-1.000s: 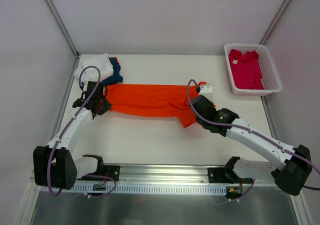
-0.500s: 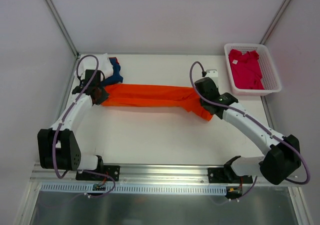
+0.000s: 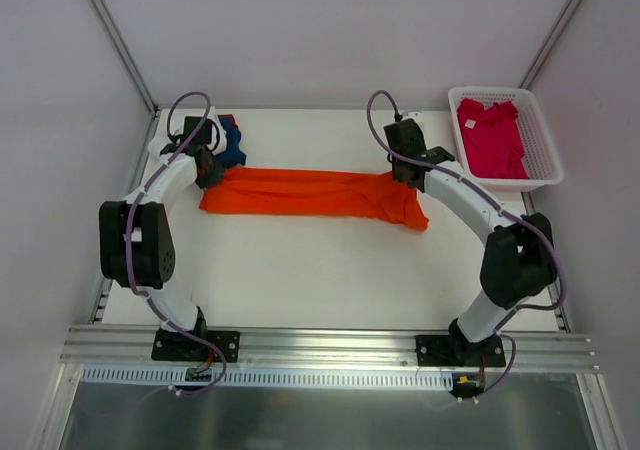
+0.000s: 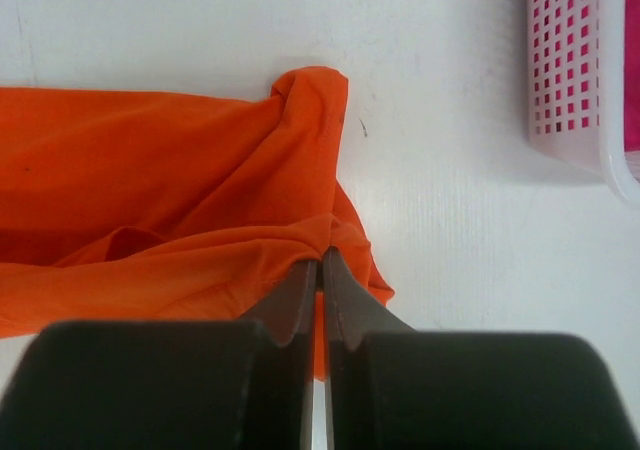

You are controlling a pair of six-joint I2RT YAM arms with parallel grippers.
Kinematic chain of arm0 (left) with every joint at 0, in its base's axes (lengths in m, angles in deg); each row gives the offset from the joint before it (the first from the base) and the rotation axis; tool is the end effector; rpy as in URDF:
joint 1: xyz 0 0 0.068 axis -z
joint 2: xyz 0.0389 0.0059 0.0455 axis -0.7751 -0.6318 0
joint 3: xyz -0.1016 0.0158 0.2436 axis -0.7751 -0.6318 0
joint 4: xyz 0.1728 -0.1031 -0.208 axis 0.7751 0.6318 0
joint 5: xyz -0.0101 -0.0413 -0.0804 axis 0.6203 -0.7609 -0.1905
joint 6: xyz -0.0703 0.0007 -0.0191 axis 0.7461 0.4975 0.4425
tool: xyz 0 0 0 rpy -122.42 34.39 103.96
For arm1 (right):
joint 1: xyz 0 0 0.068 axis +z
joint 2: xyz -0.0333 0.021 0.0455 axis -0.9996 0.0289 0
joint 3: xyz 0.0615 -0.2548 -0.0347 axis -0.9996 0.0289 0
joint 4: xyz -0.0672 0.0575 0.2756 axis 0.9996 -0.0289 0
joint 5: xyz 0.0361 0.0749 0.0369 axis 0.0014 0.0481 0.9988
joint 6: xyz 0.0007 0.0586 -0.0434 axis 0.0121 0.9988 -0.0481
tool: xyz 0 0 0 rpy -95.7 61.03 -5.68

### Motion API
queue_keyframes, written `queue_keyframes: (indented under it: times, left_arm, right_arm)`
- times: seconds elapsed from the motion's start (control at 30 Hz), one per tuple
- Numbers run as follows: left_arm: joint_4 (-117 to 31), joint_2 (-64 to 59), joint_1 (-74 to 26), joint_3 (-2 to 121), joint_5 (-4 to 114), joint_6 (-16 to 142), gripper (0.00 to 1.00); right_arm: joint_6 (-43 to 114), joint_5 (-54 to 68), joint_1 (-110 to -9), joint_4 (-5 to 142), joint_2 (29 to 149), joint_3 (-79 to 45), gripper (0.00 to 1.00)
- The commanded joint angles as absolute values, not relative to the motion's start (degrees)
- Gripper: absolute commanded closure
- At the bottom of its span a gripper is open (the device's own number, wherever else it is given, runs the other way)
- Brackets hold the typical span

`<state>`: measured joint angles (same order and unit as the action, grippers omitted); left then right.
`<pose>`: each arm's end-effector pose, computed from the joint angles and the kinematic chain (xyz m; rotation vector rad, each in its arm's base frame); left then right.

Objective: Fold and stack the t-shirts
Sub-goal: Fold the tshirt

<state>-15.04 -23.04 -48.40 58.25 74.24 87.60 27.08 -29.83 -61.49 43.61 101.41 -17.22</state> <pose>0.4040 -0.0054 0.2033 -0.7894 2.3034 -0.0662 0.3775 0.1583 0.2537 -0.3116 2.2166 -0.3510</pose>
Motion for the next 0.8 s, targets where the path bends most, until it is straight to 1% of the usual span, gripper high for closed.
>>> queue_keyframes:
  times: [0.0, 0.27, 0.63, 0.7, 0.73, 0.77]
  left_arm:
    - [-15.4, -26.5, -49.6, 62.9, 75.0, 85.8, 1.00]
    - [-15.4, -32.7, -49.9, 67.4, 74.7, 85.6, 1.00]
    - [-15.4, -39.2, -50.3, 71.7, 74.1, 84.8, 1.00]
    - [-15.4, -39.7, -50.4, 71.8, 73.8, 84.8, 1.00]
    - [-15.4, -39.8, -50.4, 71.8, 73.8, 84.8, 0.93]
    - [-15.4, -40.1, -50.3, 72.0, 73.8, 84.6, 0.87]
  right_arm:
    - [25.6, -28.2, -63.0, 45.1, 104.0, -22.5, 1.00]
    - [24.9, -26.1, -64.8, 45.0, 112.2, -28.3, 1.00]
    - [25.1, -24.3, -66.3, 44.6, 119.7, -32.6, 1.00]
    - [25.1, -23.8, -66.4, 44.1, 120.9, -33.1, 0.96]
    - [25.1, -23.7, -66.5, 43.6, 121.5, -33.5, 0.91]
    - [25.0, -23.7, -66.6, 43.1, 122.1, -34.6, 0.82]
